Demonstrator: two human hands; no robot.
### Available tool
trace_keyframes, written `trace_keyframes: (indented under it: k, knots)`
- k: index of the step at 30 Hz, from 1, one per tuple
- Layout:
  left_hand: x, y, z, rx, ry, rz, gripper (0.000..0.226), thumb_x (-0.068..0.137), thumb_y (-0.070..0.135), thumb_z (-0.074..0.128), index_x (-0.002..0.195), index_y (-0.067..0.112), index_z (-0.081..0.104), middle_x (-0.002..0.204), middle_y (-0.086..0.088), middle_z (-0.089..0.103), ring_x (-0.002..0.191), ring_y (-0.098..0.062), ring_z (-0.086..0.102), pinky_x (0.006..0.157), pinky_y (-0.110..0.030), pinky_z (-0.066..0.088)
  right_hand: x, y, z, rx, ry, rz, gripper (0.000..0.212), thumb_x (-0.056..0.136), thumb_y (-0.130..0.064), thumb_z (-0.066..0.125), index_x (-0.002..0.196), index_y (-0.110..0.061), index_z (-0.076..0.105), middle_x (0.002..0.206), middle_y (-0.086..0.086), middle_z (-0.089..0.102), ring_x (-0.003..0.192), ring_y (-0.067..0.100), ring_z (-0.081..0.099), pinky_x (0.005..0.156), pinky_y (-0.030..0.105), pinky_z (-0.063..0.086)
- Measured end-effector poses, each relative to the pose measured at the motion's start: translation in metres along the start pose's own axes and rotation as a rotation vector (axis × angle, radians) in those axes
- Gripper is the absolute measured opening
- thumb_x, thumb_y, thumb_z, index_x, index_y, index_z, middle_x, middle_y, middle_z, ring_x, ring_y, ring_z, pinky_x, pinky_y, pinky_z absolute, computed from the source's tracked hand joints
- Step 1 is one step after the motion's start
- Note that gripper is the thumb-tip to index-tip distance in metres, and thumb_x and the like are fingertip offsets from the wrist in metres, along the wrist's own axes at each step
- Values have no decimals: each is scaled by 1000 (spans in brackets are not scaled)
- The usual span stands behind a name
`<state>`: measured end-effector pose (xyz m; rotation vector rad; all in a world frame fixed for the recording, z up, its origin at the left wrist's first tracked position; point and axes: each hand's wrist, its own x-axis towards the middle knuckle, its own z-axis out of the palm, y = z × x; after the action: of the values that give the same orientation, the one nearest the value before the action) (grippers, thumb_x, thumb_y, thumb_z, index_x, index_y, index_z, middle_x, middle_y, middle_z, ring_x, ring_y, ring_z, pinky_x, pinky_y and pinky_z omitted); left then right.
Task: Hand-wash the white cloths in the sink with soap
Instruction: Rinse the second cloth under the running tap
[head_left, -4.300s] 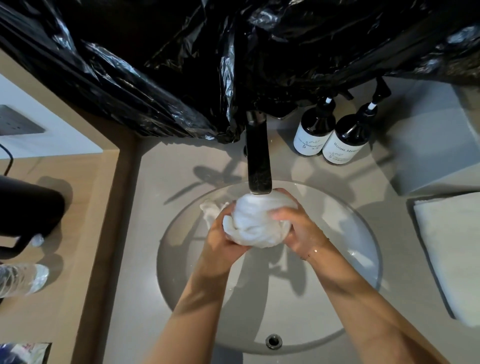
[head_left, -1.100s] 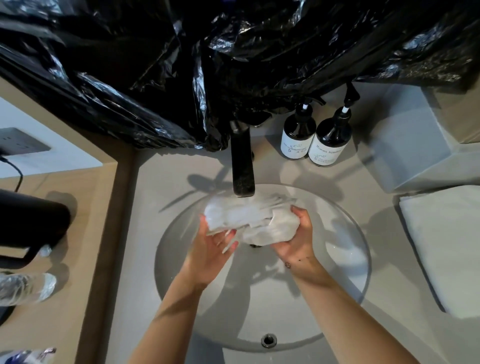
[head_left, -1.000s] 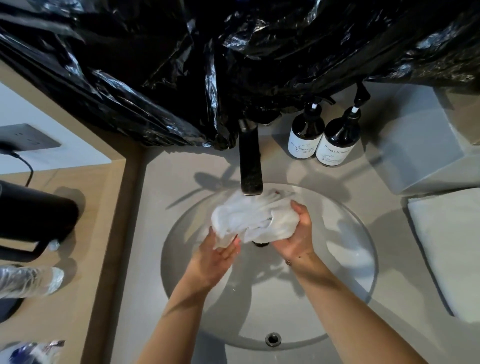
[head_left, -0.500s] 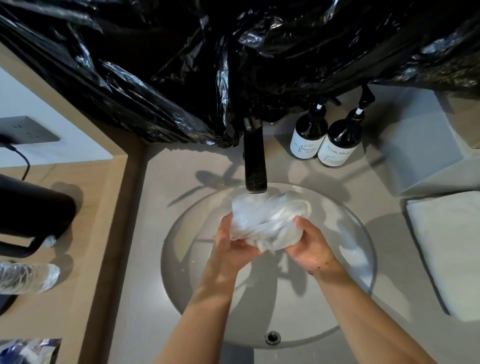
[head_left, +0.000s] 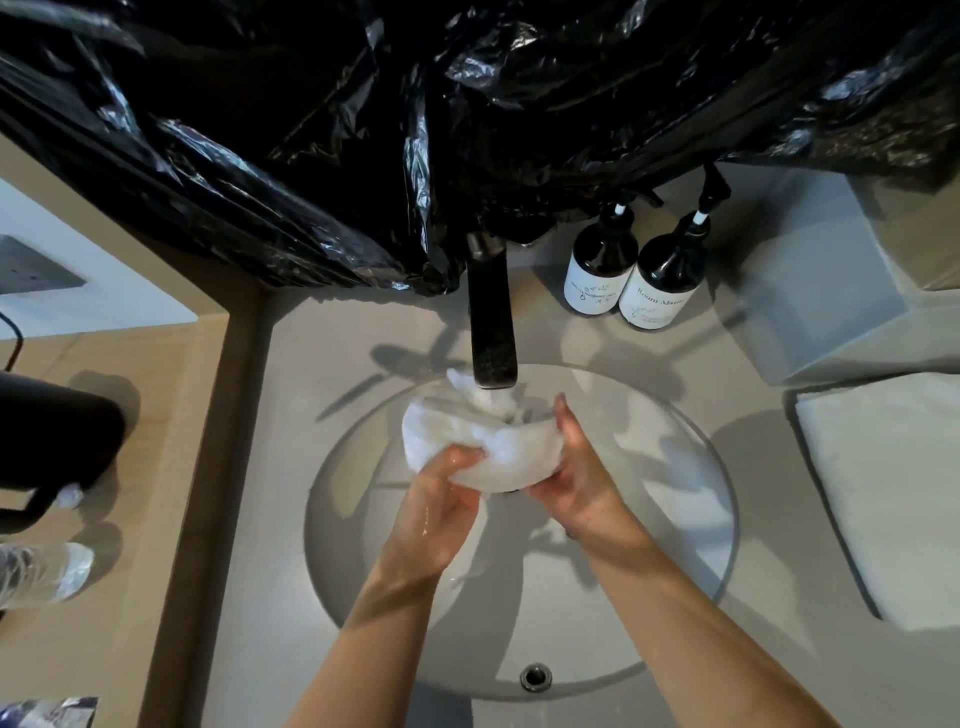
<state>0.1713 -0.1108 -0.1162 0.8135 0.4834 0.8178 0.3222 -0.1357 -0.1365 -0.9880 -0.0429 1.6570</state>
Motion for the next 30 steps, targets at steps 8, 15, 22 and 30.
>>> trace_keyframes:
  k: [8,15,22,30]
  knots:
    - [-35,-3,-40,84,538,-454,29,86,8,69,103,32,74,118,10,69,111,-11,61,99,-32,43,24,22,4,109,9,-220,45,90,-25,57,125,2,52,120,28,55,122,47,48,100,55,42]
    - [-29,19,-37,-347,575,-704,51,73,5,64,124,7,59,121,-17,61,115,-35,59,98,-49,47,20,16,24,131,-115,-114,53,80,-29,52,124,0,46,112,21,54,105,36,56,89,43,50]
    - [14,18,-29,-392,257,-542,90,92,70,19,149,1,29,140,-21,45,129,-36,44,105,-45,38,11,4,25,-10,-123,-151,56,93,-38,43,125,6,53,110,24,62,105,36,60,89,41,52]
    - [39,-12,-5,-389,723,-392,43,99,37,37,94,7,68,91,-15,70,79,-27,70,66,-36,59,5,-12,0,40,79,-77,39,92,-44,48,92,-17,76,101,9,71,99,26,67,97,42,44]
